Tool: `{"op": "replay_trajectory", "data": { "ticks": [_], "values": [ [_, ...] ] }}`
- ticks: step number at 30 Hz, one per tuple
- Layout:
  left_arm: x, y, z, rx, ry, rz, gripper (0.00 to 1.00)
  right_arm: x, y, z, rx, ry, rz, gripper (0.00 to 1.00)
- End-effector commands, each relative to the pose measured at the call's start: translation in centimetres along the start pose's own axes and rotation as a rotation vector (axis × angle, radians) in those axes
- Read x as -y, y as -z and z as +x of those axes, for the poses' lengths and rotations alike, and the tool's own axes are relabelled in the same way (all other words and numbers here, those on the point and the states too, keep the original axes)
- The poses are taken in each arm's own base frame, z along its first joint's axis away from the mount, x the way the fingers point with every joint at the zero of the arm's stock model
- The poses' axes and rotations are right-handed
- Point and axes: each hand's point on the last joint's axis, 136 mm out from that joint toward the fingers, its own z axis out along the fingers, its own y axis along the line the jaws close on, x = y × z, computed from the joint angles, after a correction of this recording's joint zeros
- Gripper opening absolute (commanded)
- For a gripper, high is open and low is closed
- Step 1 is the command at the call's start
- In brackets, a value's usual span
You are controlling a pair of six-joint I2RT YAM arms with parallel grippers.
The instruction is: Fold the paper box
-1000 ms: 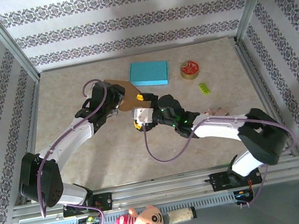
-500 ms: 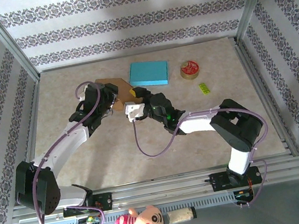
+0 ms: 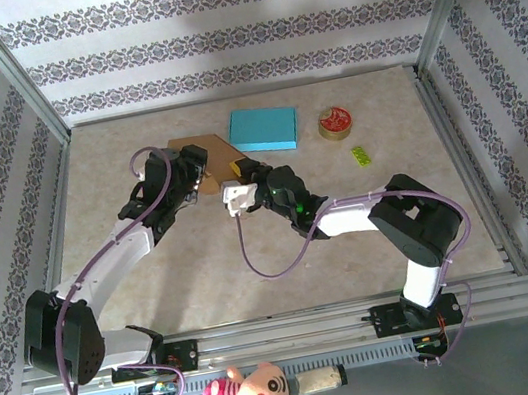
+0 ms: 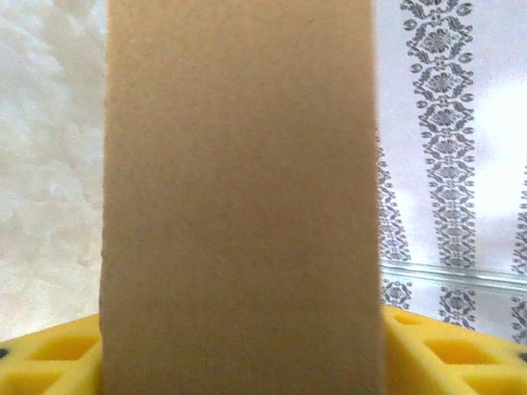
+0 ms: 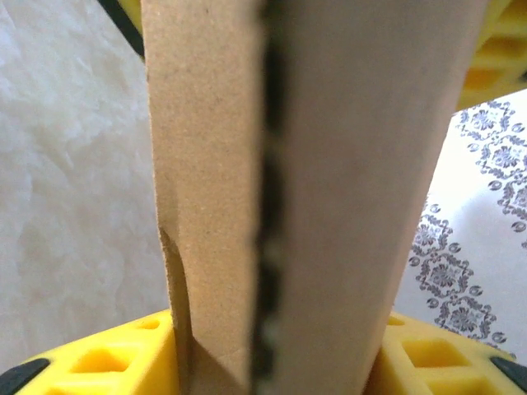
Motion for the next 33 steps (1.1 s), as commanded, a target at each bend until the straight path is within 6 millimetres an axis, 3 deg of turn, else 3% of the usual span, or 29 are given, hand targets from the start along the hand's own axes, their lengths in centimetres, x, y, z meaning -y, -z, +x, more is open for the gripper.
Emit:
{"op": "replay_trajectory", "data": {
  "ticks": [1,7,12,16,19,24,27,33],
  "values": [
    [2.3,1.3,-0.2,-0.01,-0.019,0.09,0.7,0.9,0.9,0.6,-0.019,-0.007,0.026,0.46],
    [2.9,5.2,-4.3,0.214,-0.175,0.065,0.81,2.2,3.1,0.6,-0.015,-0.076,0.003,0.45],
    [4.8,9.3,-6.8,0.392,-0.557,0.094,0.84,2.1,6.4,0.2,-0.091,-0.164,-0.204,0.44],
    [5.4,10.5,-4.6,0.353,-0.867,0.191,0.85,3.9,9.0,-0.6,-0.222,-0.419,-0.447,0.38],
    [4.5,10.7,-3.0,0.295,-0.988,0.211,0.85,4.4,10.3,-0.7,-0.315,-0.523,-0.566,0.39],
    [2.6,10.4,-1.0,0.205,-1.047,0.235,0.83,3.6,11.9,-0.4,-0.472,-0.454,-0.79,0.42],
    [3.0,10.4,0.2,0.153,-1.088,0.289,0.83,3.2,12.7,0.2,-0.576,-0.364,-0.907,0.42],
    [3.8,11.2,1.8,0.081,-1.186,0.355,0.83,1.1,12.5,-0.1,-0.643,-0.219,-1.095,0.44]
  ]
}}
